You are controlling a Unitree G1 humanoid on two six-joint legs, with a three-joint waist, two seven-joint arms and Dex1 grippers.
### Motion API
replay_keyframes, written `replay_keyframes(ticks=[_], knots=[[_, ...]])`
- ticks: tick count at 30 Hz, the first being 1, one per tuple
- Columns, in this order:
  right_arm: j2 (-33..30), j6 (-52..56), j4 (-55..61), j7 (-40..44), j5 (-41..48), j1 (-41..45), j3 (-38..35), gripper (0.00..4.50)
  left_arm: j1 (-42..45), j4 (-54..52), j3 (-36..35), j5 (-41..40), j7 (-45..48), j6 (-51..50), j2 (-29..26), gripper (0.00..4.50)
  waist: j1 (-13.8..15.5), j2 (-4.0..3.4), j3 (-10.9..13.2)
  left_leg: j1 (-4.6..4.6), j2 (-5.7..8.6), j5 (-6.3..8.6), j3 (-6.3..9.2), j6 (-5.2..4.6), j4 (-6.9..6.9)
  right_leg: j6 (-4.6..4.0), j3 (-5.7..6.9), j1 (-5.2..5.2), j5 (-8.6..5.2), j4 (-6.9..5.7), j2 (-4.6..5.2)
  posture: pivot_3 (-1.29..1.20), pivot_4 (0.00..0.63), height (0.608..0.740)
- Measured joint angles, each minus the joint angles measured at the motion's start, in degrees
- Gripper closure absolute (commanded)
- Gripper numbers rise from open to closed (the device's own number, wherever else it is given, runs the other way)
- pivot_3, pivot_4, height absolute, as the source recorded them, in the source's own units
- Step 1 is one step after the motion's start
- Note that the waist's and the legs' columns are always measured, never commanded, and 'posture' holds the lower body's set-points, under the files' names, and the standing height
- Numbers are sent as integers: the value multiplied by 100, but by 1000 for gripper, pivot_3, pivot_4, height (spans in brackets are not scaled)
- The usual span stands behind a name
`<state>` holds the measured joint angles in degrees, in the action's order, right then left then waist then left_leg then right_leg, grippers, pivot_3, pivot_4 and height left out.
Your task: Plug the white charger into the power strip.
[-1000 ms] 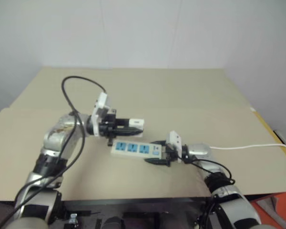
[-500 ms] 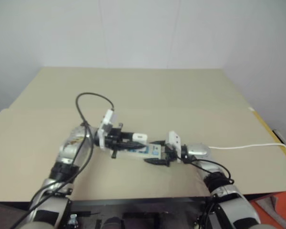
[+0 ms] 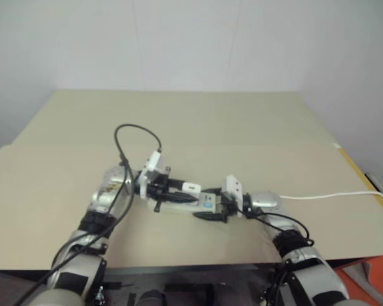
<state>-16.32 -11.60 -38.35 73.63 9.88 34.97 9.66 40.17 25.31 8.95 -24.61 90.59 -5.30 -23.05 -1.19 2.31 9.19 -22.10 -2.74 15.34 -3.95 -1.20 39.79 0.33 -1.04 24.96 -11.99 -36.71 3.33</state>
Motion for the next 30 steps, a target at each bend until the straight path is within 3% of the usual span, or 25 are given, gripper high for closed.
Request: replay_keyframes(ticks=[16,30], knots=[[2,40,-1,10,-1,4,2,1062,67,1001,-17,555,-201,887,456,3502,2,0,0,0,0,0,1,0,0,0,1,0,0,0,0,0,150,740],[7,55,6,5,0,5,3,1062,337,1560,-101,670,-71,1125,461,3502,-6,0,0,0,0,1,1,-1,-1,0,0,0,0,0,0,0,150,740]])
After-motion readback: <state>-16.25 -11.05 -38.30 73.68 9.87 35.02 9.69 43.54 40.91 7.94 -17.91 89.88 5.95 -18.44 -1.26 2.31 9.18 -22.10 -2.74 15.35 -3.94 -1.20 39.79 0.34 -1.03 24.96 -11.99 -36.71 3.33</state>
